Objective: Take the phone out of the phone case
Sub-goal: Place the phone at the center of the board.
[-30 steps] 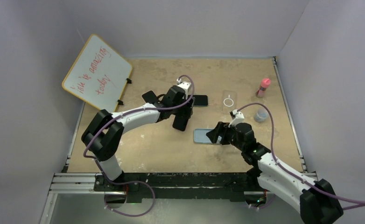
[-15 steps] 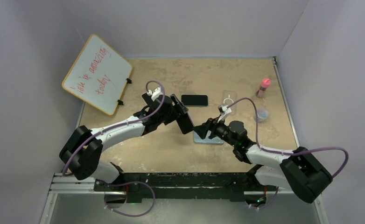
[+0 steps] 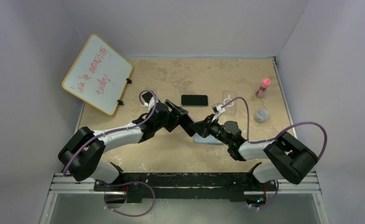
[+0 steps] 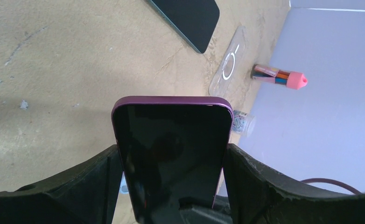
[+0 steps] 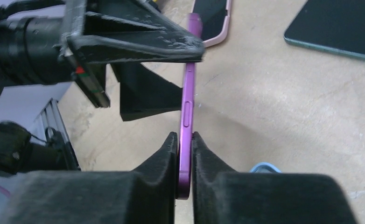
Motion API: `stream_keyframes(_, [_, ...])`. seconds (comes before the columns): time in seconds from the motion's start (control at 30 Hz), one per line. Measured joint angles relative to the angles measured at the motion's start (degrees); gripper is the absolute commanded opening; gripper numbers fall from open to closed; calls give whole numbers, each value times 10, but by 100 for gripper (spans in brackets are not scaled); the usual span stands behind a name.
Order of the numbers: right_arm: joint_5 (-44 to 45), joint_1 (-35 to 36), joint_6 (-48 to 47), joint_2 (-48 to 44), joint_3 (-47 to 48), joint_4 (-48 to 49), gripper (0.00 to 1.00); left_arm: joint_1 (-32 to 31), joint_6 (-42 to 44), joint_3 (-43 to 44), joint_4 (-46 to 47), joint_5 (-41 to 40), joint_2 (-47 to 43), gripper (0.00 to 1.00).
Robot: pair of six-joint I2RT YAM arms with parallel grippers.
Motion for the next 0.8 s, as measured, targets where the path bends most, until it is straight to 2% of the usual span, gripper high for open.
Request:
stream_keyframes(0.07, [0, -3, 9, 13, 0, 7, 0, 0, -3, -11, 8, 0, -6, 6])
stream_keyframes(0.13, [-5, -4, 13, 19, 0, 12, 0, 0, -2, -21, 14, -3, -15, 18])
stream_keyframes(0.23, [-18, -7, 14, 14, 0, 16, 0, 0, 10, -32, 19, -8, -34, 51])
stream_keyframes(0.33, [-46, -24, 13, 1, 0, 10, 0, 0, 41, -43, 34, -10, -54, 67])
stream_keyframes(0.43, [-96, -51, 10, -18, 12, -14, 0, 0, 100, -46, 48, -11, -77, 73])
stream_keyframes(0.57, [-161, -79, 5, -28, 61, -88, 0, 0, 234, -44, 51, -28, -112, 78])
stream_keyframes(0.7, [-191, -124, -8, -18, 114, -195, 0, 1, 381, -40, -14, -76, -151, 83])
stream_keyframes(0.8, [-212, -152, -28, 3, 148, -274, 0, 2, 443, -30, -76, -117, -176, 84])
